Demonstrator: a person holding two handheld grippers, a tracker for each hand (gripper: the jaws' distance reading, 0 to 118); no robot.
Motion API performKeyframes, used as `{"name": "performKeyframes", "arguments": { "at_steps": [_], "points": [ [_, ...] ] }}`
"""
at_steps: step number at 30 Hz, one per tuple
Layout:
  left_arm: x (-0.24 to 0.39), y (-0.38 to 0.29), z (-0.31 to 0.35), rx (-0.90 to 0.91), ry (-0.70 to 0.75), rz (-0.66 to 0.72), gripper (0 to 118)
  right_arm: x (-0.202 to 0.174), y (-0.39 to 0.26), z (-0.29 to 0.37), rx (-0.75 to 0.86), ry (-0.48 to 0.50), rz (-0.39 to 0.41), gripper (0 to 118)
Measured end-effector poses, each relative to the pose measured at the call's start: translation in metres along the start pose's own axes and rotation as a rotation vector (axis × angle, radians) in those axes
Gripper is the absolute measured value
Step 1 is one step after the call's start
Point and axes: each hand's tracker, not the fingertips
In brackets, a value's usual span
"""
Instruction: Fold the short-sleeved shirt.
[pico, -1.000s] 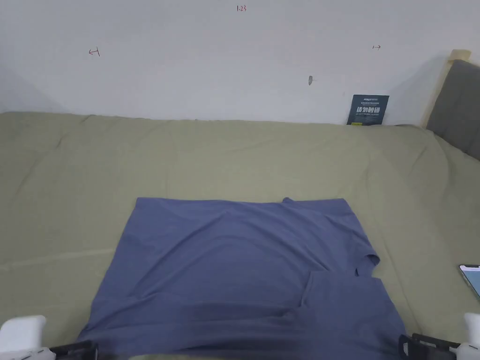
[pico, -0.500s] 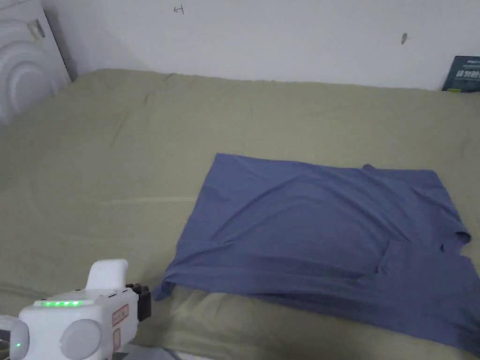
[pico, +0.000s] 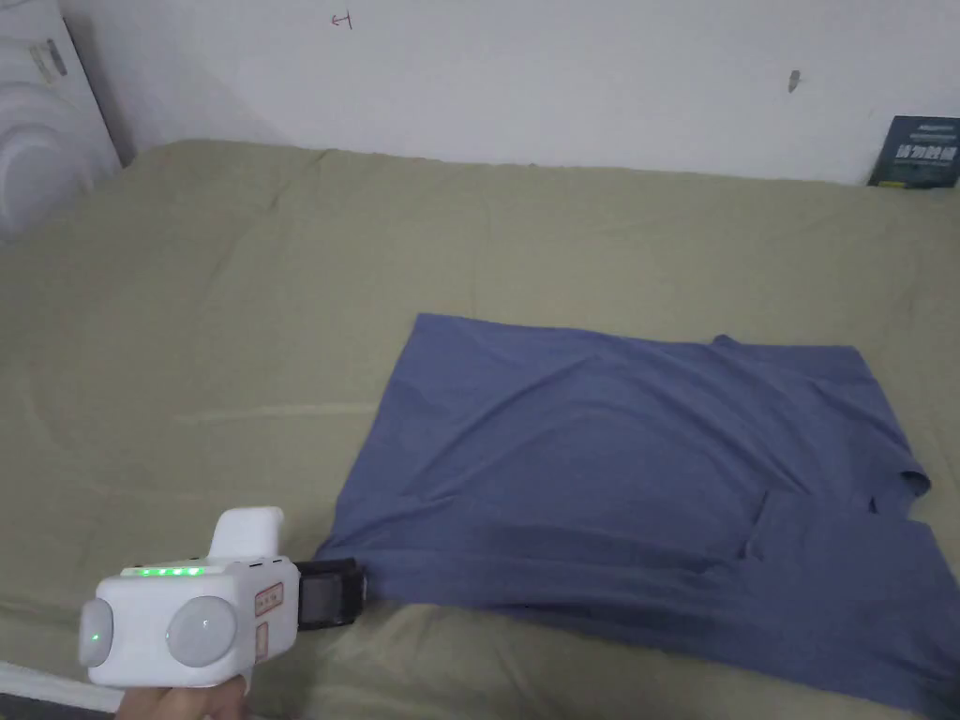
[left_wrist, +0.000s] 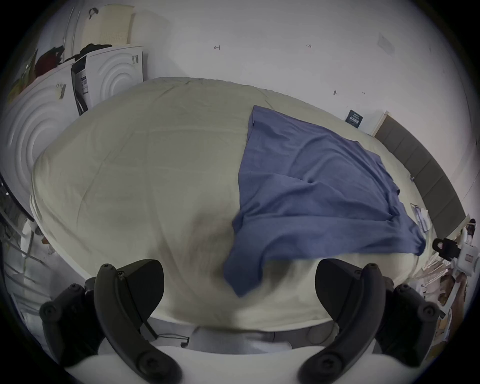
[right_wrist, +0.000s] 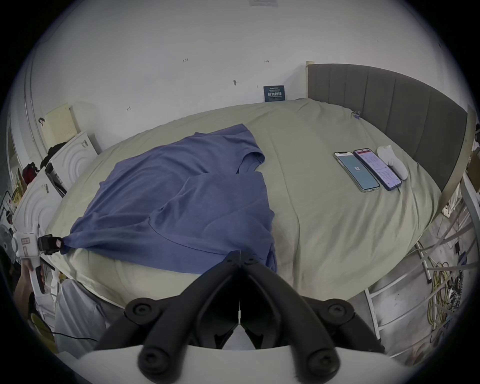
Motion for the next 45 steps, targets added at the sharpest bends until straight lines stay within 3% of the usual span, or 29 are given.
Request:
{"name": "performKeyframes", "arguments": {
  "at_steps": [2, 3, 4, 6, 9, 10, 11, 12, 13, 21, 22, 23, 24, 25, 27, 36, 45],
  "points": [
    [0.006, 0.004, -0.013, -0.028, 0.02, -0.051, 102, 0.004, 0.0, -0.005, -0.007, -0.005, -0.004, 0],
    [0.008, 0.006, -0.016, -0.03, 0.039, -0.065, 82, 0.007, 0.001, -0.006, -0.012, -0.007, -0.005, 0],
    [0.01, 0.004, -0.017, -0.031, 0.037, -0.066, 52, 0.01, 0.002, -0.007, -0.016, -0.008, -0.003, 0],
    [0.013, 0.005, -0.013, -0.009, 0.069, -0.084, 6, 0.009, 0.002, -0.009, -0.022, -0.016, 0.014, 0],
    [0.016, 0.005, -0.009, -0.004, 0.043, -0.073, 6, 0.021, 0.002, -0.018, -0.024, -0.012, 0.022, 0],
    [0.018, 0.005, -0.01, -0.025, 0.042, -0.102, 6, 0.026, 0.003, -0.022, -0.024, -0.004, 0.015, 9],
    [0.019, 0.003, -0.01, -0.018, 0.052, -0.091, 6, 0.028, 0.004, -0.025, -0.033, 0.01, 0.009, 42],
    [0.017, 0.003, -0.007, -0.024, 0.05, -0.092, 6, 0.029, 0.006, -0.027, -0.045, 0.012, 0.013, 86],
    [0.017, 0.004, -0.006, -0.028, 0.048, -0.087, 6, 0.026, 0.006, -0.031, -0.079, 0.019, 0.031, 118],
    [0.022, 0.007, 0.003, -0.019, 0.044, -0.061, 6, 0.025, 0.003, -0.07, -0.18, 0.053, 0.074, 114],
    [0.022, 0.007, 0.002, -0.021, 0.047, -0.063, 6, 0.026, 0.003, -0.075, -0.187, 0.06, 0.067, 100],
    [0.023, 0.006, 0.002, -0.022, 0.054, -0.062, 6, 0.028, 0.004, -0.081, -0.205, 0.061, 0.061, 79],
    [0.019, 0.009, -0.003, -0.028, 0.051, -0.059, 6, 0.03, 0.004, -0.085, -0.213, 0.06, 0.064, 46],
    [0.017, 0.009, -0.005, -0.031, 0.048, -0.052, 6, 0.033, 0.0, -0.085, -0.209, 0.061, 0.064, 20],
    [0.016, 0.009, -0.007, -0.04, 0.05, -0.051, 6, 0.036, 0.001, -0.079, -0.196, 0.084, 0.034, 9],
    [0.015, 0.033, 0.01, -0.007, 0.019, -0.069, 6, 0.016, 0.03, -0.043, -0.11, 0.089, 0.082, 8],
    [0.026, 0.092, 0.003, 0.05, 0.012, -0.124, 6, 0.009, 0.098, -0.054, -0.046, 0.096, 0.087, 8]
  ]
}}
